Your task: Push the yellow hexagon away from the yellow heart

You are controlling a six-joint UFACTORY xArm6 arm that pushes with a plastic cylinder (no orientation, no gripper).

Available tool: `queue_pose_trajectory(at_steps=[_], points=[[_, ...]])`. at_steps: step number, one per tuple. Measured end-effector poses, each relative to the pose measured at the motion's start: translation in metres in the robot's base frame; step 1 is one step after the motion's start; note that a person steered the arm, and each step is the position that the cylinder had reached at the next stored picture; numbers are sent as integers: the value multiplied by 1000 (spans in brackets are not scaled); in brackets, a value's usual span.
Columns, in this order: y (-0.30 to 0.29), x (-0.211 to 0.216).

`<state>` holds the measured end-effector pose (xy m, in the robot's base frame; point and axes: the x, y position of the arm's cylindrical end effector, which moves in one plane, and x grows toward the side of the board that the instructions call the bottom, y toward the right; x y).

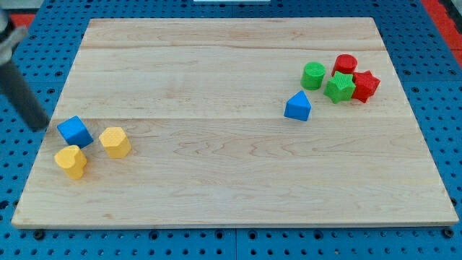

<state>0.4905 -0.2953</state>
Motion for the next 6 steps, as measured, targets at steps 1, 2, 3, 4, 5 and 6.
queue_pose_trajectory(at_steps=[1, 2, 3, 4, 5, 6], points=[[-8, 57], [38, 67], [88, 59], [87, 28], [82, 22], [117, 22]])
